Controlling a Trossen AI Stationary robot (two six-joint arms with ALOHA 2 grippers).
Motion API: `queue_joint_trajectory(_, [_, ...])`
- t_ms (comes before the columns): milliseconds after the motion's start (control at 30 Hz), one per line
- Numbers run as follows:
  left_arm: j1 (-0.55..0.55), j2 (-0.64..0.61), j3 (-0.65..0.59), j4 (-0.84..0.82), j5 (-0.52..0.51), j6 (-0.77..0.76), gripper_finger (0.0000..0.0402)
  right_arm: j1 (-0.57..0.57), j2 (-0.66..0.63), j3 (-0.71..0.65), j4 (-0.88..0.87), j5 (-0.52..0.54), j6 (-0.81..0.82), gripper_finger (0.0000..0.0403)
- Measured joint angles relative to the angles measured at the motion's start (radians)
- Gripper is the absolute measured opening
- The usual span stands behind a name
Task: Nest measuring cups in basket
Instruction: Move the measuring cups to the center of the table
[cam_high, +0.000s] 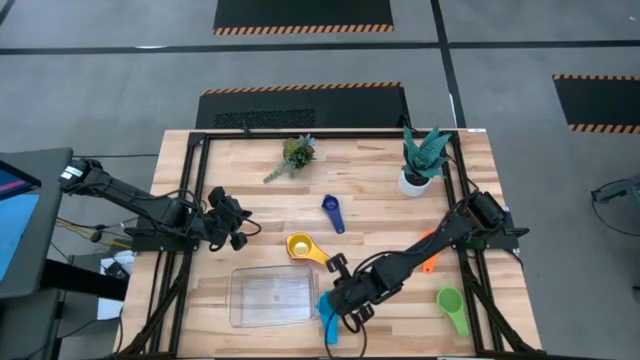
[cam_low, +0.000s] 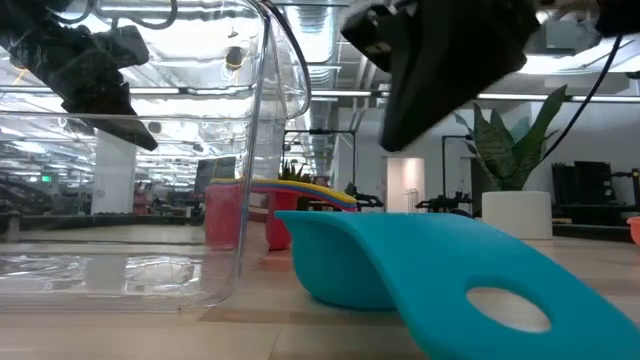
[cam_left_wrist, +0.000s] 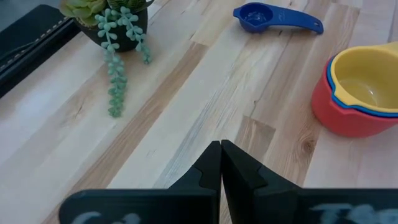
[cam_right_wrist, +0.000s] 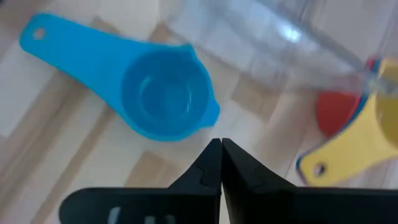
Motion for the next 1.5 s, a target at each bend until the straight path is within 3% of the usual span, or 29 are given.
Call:
queue_joint_trajectory(267, [0.0,0.0,0.0,0.0,0.0,0.0,0.0,0.005,0.01,-0.025,0.109,-0.108,-0.034,0.0009])
queue_joint_trajectory(733, [0.0,0.0,0.0,0.0,0.0,-0.019,0.0,0.004,0.063,-0.029,0.213,-0.189,-0.061,0.001])
queue_joint_trajectory(1100, [0.0,0.002,0.0,0.0,0.0,-0.018,0.0,-0.013,0.106,-0.03,0.211,-0.187,-0.054,0.0014])
queue_joint_trajectory(1500, [0.0,0.002,0.0,0.0,-0.007,-0.015,0.0,-0.029,0.109,-0.032,0.053,-0.183,0.0,0.0014])
